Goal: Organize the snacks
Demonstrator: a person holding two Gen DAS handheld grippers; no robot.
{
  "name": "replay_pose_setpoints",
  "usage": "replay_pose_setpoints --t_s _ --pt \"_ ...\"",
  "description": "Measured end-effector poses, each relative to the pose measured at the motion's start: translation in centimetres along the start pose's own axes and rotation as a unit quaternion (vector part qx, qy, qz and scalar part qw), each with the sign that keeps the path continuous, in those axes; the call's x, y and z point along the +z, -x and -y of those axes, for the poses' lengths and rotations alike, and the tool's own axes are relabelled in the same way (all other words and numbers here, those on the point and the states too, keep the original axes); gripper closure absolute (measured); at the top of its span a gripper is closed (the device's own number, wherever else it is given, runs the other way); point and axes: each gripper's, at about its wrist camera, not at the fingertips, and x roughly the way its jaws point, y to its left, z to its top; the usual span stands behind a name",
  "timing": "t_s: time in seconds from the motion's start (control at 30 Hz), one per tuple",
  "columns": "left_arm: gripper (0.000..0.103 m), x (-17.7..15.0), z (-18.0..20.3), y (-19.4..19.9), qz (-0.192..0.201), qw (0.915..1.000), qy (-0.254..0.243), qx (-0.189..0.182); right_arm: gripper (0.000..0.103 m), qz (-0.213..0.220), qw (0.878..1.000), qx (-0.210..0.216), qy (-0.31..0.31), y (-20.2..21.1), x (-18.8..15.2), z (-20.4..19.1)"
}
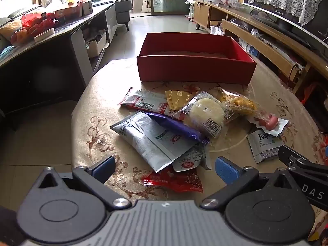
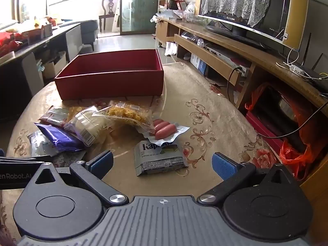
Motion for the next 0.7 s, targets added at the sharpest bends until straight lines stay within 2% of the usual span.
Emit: replay_pose_setpoints --t_s 0.7 --pt "0.003 -0.44 0.28 -0.6 -0.01 0.9999 -0.009 0.005 0.0 -0.018 1.0 -0.004 0.008 -0.7 -0.3 -0.21"
